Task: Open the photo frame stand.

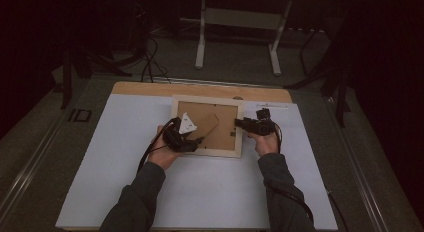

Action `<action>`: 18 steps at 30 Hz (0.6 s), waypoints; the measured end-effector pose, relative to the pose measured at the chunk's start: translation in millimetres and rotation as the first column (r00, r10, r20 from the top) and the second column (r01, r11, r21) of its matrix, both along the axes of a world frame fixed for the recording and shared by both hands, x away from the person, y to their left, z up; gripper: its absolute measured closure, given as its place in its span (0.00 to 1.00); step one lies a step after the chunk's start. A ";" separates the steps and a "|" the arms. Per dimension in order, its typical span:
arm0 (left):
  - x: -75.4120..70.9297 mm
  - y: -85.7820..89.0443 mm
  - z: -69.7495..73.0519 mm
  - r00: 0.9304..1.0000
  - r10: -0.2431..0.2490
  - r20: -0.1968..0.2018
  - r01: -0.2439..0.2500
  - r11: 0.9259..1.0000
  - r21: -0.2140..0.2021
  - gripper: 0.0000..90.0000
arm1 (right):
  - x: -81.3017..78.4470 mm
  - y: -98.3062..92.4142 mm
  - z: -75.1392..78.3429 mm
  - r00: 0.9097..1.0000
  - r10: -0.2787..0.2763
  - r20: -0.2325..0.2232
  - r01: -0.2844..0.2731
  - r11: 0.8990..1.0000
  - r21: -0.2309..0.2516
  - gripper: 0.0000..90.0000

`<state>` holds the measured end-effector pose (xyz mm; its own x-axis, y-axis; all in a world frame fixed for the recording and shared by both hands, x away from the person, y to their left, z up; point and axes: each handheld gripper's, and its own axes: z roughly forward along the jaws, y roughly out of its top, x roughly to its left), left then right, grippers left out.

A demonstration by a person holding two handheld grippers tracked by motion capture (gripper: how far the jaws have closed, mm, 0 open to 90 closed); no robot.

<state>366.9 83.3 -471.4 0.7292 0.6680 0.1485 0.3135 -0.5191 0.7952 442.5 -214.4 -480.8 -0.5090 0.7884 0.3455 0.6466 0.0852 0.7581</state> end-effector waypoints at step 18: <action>27.3 20.2 -12.1 0.924 -0.059 -0.377 -0.049 0.961 -0.272 0.51 | -3.7 -0.9 -1.4 1.000 -0.005 0.021 0.005 1.000 0.019 0.64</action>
<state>394.1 103.4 -483.5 0.6972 0.6391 -0.3247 0.6162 -0.3028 0.7270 438.9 -215.4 -482.3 -0.5120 0.7845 0.3499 0.6312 0.0673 0.7727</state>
